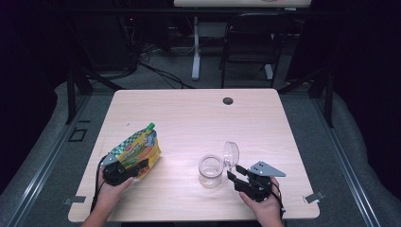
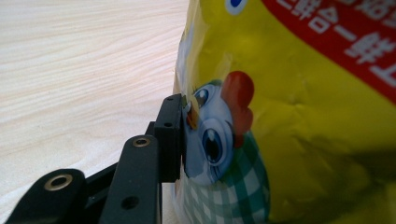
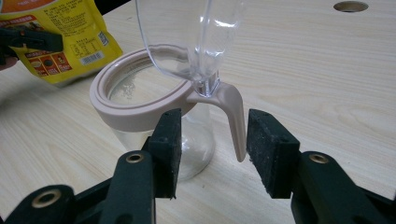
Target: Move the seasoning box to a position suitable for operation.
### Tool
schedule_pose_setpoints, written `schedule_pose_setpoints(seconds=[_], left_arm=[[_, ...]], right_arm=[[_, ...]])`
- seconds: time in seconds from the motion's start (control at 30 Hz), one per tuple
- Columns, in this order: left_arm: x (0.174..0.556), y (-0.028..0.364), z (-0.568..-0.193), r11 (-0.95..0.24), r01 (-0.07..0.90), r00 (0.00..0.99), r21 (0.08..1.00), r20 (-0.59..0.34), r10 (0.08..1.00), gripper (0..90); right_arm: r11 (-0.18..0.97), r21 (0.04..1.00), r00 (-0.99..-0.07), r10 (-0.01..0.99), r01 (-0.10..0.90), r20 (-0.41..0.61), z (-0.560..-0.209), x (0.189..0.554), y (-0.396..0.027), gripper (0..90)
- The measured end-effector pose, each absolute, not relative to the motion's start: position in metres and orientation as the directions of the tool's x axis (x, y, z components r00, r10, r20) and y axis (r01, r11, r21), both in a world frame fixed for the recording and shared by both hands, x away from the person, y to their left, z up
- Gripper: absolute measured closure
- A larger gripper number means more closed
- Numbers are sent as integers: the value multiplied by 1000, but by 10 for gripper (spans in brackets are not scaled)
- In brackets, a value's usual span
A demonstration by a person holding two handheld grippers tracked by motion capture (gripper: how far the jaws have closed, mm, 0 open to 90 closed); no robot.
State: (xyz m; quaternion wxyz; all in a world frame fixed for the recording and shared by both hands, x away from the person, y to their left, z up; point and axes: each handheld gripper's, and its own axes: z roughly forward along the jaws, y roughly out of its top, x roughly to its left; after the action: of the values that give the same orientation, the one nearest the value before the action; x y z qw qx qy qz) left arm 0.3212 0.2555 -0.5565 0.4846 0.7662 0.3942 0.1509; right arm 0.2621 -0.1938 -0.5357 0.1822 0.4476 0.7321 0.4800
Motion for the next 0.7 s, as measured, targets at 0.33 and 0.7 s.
schedule_pose_setpoints(seconds=[0.33,0.7], left_arm=[[310,246,-545,-276,421,670,864,-91,737,629],[302,238,-538,-330,393,683,858,-32,730,630]], right_arm=[[136,867,-531,831,480,164,-536,262,-194,550],[133,869,-530,832,477,164,-536,262,-195,549]])
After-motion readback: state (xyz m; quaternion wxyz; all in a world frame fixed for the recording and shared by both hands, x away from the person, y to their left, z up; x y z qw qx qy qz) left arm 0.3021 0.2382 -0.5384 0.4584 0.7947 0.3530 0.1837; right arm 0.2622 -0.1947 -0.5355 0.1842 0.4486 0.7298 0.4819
